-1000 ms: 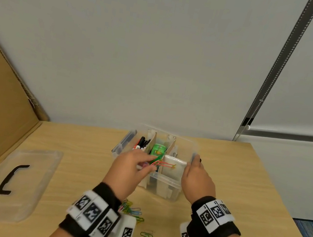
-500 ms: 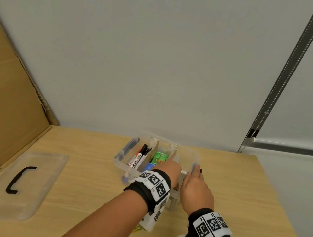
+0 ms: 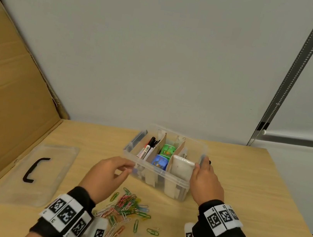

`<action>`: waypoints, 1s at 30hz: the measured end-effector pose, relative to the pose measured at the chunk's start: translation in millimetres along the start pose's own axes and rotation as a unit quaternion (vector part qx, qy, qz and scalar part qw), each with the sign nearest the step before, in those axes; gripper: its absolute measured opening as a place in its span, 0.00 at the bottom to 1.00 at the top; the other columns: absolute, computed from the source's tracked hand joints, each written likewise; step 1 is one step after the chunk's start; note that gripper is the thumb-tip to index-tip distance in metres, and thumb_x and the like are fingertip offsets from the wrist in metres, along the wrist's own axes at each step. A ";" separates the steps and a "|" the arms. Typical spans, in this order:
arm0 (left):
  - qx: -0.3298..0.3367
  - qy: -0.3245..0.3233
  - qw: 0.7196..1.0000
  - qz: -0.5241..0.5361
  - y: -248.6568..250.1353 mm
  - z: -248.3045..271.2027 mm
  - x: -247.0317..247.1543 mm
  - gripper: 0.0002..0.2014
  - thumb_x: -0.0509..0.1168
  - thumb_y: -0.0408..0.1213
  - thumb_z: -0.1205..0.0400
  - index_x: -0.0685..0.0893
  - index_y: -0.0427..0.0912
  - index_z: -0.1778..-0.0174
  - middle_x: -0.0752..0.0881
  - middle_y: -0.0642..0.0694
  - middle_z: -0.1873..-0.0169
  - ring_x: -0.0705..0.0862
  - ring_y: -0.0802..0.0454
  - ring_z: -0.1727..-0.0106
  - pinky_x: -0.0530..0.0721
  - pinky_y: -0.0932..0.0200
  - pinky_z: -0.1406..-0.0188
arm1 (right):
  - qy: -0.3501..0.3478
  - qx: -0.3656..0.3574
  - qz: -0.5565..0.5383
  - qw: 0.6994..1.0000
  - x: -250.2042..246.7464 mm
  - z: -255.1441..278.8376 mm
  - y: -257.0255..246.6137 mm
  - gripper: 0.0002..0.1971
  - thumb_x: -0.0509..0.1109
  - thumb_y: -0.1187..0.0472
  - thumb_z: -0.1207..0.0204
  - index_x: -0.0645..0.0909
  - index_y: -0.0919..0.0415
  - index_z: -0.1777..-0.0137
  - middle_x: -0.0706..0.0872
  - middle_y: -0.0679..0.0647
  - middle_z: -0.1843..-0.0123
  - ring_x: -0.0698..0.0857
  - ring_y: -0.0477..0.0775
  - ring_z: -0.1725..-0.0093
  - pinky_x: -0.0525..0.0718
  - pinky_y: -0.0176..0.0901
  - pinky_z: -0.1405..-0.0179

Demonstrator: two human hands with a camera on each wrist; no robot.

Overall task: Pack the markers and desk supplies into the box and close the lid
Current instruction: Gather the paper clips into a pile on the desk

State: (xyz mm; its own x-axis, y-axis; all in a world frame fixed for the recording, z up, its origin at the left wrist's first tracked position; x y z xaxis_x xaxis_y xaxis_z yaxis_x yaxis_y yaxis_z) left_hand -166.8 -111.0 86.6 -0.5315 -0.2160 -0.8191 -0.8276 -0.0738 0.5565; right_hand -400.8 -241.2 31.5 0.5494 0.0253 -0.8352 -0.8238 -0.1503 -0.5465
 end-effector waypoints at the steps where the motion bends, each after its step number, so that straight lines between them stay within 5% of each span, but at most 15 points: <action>1: -0.010 -0.008 1.000 -0.009 -14.0 6.5 2.2 0.11 0.63 0.43 0.17 0.84 0.57 0.40 0.85 0.63 0.47 0.81 0.67 0.47 0.82 0.73 0.53 | 0.018 -0.003 0.015 1.000 -4.2 3.5 -1.6 0.25 0.49 0.51 0.15 0.57 0.58 0.20 0.73 0.59 0.28 0.77 0.63 0.38 0.79 0.54 0.46; 5: -0.050 -0.093 0.992 -0.067 -61.1 26.2 16.7 0.19 0.65 0.51 0.20 0.78 0.58 0.34 0.80 0.61 0.40 0.77 0.61 0.39 0.79 0.61 0.38 | 0.179 -0.114 0.007 0.977 -27.1 36.4 -29.2 0.22 0.58 0.59 0.18 0.67 0.61 0.25 0.70 0.57 0.32 0.70 0.56 0.38 0.76 0.48 0.39; 7: -0.072 -0.159 0.982 -0.077 -79.9 32.9 27.5 0.32 0.68 0.62 0.28 0.73 0.57 0.29 0.76 0.59 0.35 0.74 0.59 0.35 0.75 0.60 0.33 | 0.162 -0.194 -0.041 0.967 -22.4 58.9 -48.9 0.15 0.58 0.62 0.18 0.74 0.59 0.32 0.73 0.52 0.37 0.72 0.48 0.40 0.76 0.41 0.39; 10: -0.082 -0.254 0.960 -0.086 -96.6 42.2 45.5 0.54 0.66 0.75 0.44 0.65 0.54 0.22 0.70 0.57 0.30 0.69 0.56 0.31 0.72 0.58 0.29 | -0.001 -0.278 -0.018 0.960 14.2 83.3 -68.4 0.11 0.58 0.57 0.18 0.77 0.52 0.40 0.76 0.44 0.44 0.77 0.42 0.45 0.77 0.33 0.45; 15: -0.051 -0.267 0.953 -0.135 -94.9 44.3 66.5 0.57 0.75 0.66 0.42 0.59 0.49 0.20 0.66 0.53 0.31 0.65 0.52 0.31 0.73 0.52 0.29 | -0.271 -0.257 0.133 0.918 100.7 93.3 -72.8 0.32 0.65 0.59 0.24 0.61 0.49 0.21 0.63 0.49 0.21 0.65 0.54 0.26 0.72 0.48 0.29; 18: -0.031 -0.253 0.958 -0.130 -88.3 36.3 75.7 0.50 0.75 0.63 0.38 0.62 0.50 0.23 0.68 0.52 0.35 0.67 0.52 0.34 0.75 0.52 0.31 | -0.298 -0.251 0.174 0.904 126.1 92.5 -84.2 0.35 0.63 0.60 0.23 0.54 0.48 0.17 0.58 0.50 0.18 0.63 0.57 0.25 0.70 0.51 0.27; 23: 0.000 -0.207 0.971 -0.119 -88.8 26.8 77.9 0.25 0.70 0.45 0.23 0.73 0.48 0.30 0.75 0.49 0.37 0.77 0.51 0.37 0.78 0.55 0.36 | -0.234 -0.194 0.190 0.934 132.0 90.3 -85.2 0.22 0.60 0.65 0.20 0.67 0.55 0.26 0.70 0.55 0.32 0.68 0.58 0.32 0.76 0.49 0.39; 30: 0.012 -0.204 0.973 -0.105 -94.0 22.6 75.3 0.12 0.67 0.43 0.20 0.83 0.49 0.42 0.83 0.47 0.46 0.82 0.48 0.44 0.80 0.55 0.43 | -0.172 -0.127 0.158 0.964 128.1 93.2 -80.5 0.17 0.57 0.66 0.18 0.73 0.55 0.32 0.78 0.56 0.38 0.77 0.59 0.39 0.77 0.47 0.48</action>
State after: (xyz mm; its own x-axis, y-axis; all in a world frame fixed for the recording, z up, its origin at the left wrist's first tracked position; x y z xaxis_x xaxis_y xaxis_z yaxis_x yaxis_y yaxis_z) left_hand -133.1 -98.4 -30.5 -0.3735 0.2068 -0.9043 -0.9271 -0.0501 0.3715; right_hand -277.1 -133.8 -37.2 0.1614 0.2580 -0.9526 -0.8577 -0.4408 -0.2647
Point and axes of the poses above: each hand's wrist, its own z-axis away from the middle knuckle, its own x-axis out of the palm, y = z × x, the point moved 4 cm from there along -z, towards the middle knuckle
